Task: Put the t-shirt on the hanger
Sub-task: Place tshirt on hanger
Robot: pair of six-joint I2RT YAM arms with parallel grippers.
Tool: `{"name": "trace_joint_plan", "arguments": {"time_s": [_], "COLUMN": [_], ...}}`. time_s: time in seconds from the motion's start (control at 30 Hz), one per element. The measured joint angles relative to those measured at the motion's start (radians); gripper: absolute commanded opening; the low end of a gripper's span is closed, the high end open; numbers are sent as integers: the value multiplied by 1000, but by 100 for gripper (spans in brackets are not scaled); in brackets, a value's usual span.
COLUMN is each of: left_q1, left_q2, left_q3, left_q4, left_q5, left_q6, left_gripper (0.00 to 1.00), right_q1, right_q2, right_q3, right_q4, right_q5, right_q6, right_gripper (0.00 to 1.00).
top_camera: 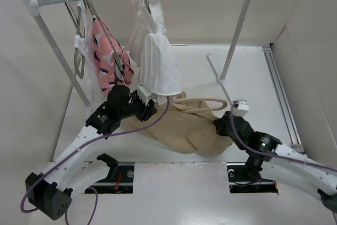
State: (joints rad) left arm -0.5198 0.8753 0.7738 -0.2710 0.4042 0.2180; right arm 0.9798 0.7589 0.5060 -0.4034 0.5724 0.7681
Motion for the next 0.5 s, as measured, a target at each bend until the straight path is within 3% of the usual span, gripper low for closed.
{"name": "trace_joint_plan", "arguments": {"time_s": [0.13, 0.27, 0.37, 0.5], "left_q1": [-2, -6, -26, -69], "left_q2": [10, 19, 47, 93], "left_q3": [-1, -3, -3, -4], "left_q4": [-21, -36, -48, -73], "left_q5": [26, 39, 22, -40], "left_q6": [101, 222, 299, 372], "left_gripper": [0, 0, 0, 0], "right_q1": [-111, -171, -175, -175], "right_q2": [-394, -602, -620, -478], "right_q3": [-68, -79, -77, -6], "right_q4": [-133, -237, -280, -344], "right_q5": [-60, -117, -140, -150], "right_q6": [11, 18, 10, -54], "right_gripper": [0, 0, 0, 0]}}
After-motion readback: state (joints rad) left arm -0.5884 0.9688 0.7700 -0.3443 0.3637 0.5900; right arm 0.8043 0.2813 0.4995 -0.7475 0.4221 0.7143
